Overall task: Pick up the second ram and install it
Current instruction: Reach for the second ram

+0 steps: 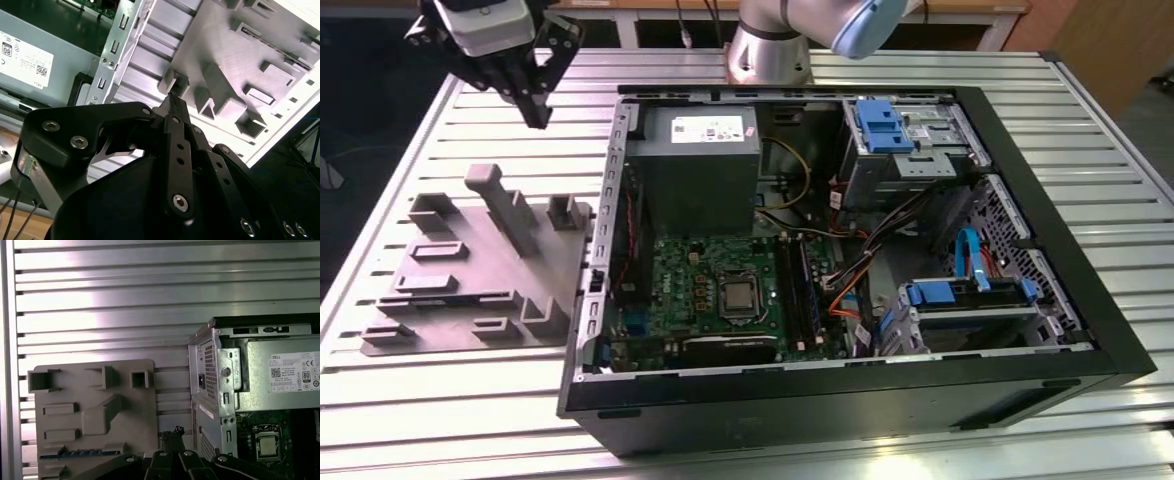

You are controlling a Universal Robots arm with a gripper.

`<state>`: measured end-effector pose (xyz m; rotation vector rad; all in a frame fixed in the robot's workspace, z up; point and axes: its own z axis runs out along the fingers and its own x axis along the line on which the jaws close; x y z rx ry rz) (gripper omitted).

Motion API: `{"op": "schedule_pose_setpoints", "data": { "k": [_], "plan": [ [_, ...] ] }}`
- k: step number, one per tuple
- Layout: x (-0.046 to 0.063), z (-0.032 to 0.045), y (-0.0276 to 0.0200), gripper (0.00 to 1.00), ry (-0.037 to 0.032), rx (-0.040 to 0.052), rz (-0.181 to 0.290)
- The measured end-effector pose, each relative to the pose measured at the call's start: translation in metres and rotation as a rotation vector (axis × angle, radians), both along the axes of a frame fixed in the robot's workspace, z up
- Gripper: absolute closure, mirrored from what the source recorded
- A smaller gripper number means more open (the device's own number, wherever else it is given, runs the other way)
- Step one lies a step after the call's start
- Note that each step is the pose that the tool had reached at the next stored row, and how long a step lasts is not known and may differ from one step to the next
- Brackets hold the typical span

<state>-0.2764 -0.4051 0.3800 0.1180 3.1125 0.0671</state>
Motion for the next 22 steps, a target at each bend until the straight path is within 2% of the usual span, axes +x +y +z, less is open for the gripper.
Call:
{"op": "schedule_pose_setpoints", "data": {
  "k": [7,22],
  "plan": [
    [-0.012,-0.0033,-0.0054,0.90,0.0000,0.0001,0.000],
    [-0.044,-0.0110,-0.0148,0.90,0.0000,0.0000,0.000]
  ]
}}
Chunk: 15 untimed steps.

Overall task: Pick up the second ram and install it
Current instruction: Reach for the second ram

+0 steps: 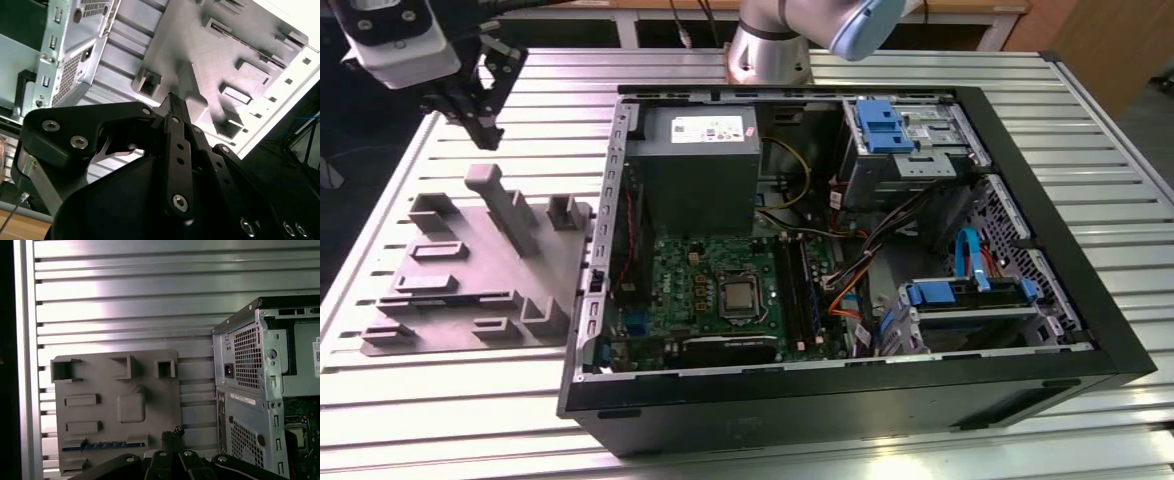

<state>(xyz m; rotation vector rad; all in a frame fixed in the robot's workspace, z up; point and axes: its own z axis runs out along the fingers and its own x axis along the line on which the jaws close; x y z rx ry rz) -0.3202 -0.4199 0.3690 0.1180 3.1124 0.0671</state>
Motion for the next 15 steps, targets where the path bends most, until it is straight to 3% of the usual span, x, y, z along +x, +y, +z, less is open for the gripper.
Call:
{"op": "schedule_pose_setpoints", "data": {
  "k": [15],
  "plan": [
    [-0.030,-0.0111,-0.0082,0.90,0.0000,0.0000,0.000]
  ]
}}
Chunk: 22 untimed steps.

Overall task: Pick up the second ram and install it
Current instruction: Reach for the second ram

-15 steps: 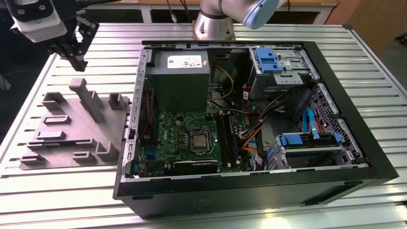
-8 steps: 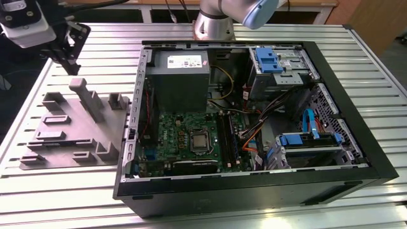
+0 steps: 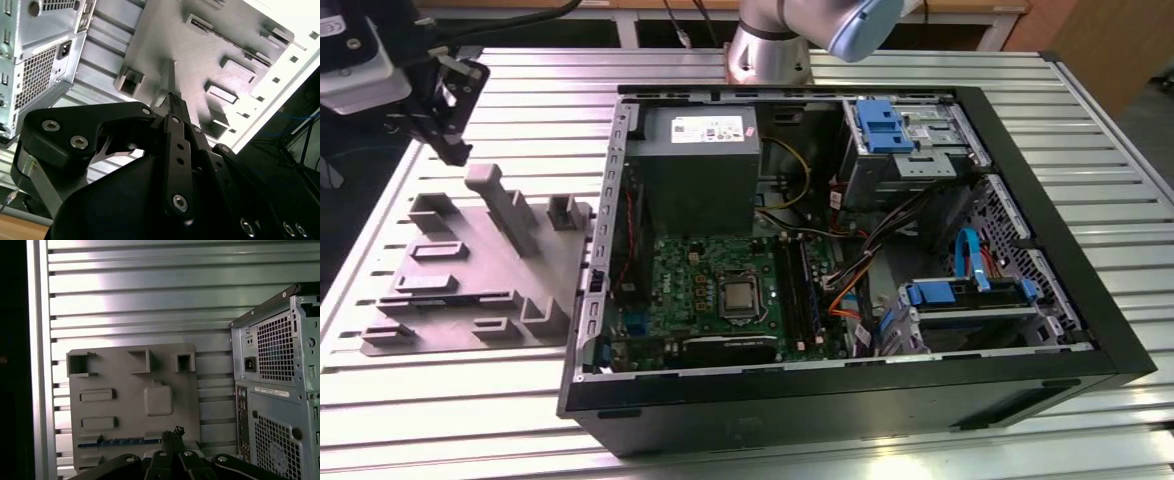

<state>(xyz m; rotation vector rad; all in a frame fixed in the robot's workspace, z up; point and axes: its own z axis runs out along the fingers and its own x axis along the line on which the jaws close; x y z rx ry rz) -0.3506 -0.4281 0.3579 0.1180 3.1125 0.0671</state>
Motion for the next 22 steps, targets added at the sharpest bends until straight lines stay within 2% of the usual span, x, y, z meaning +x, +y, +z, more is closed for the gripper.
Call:
{"op": "schedule_pose_setpoints", "data": {
  "k": [11,22],
  "plan": [
    [-0.016,-0.0091,-0.0110,0.90,0.0000,0.0000,0.000],
    [-0.033,-0.0240,-0.0233,0.90,0.0001,0.0000,0.000]
  ]
}}
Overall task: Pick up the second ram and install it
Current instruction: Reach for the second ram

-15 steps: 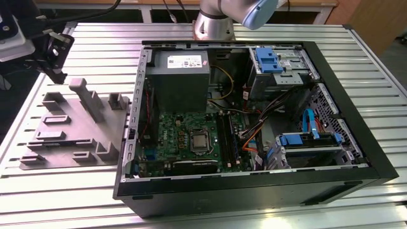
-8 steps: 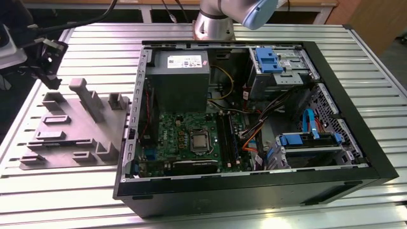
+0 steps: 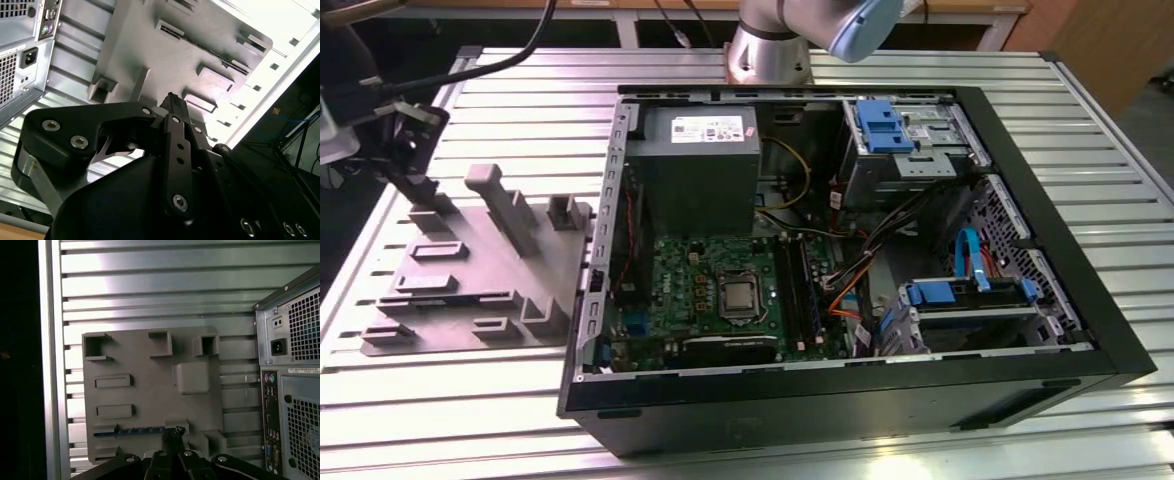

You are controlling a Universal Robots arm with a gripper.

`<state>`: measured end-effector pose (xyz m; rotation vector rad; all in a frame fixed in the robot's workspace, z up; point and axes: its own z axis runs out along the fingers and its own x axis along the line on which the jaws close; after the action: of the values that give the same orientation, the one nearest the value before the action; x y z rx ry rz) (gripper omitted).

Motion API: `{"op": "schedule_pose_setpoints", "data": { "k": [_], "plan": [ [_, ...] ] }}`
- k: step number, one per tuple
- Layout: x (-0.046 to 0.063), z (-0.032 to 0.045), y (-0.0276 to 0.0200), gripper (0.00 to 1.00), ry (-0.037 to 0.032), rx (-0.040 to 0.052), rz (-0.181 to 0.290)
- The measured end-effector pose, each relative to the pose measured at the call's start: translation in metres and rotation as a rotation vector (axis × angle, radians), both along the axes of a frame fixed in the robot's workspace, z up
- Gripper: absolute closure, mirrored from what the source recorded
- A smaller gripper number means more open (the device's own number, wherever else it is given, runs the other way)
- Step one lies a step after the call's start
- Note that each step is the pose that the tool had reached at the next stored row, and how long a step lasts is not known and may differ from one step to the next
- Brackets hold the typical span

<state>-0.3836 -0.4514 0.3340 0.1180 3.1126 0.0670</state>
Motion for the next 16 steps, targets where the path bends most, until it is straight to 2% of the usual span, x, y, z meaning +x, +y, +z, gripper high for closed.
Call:
{"op": "schedule_pose_setpoints", "data": {
  "k": [9,16],
  "plan": [
    [-0.009,-0.0137,-0.0092,0.90,0.0012,0.0000,0.000],
    [-0.018,-0.0233,-0.0113,0.90,0.0023,0.0000,0.000]
  ]
}}
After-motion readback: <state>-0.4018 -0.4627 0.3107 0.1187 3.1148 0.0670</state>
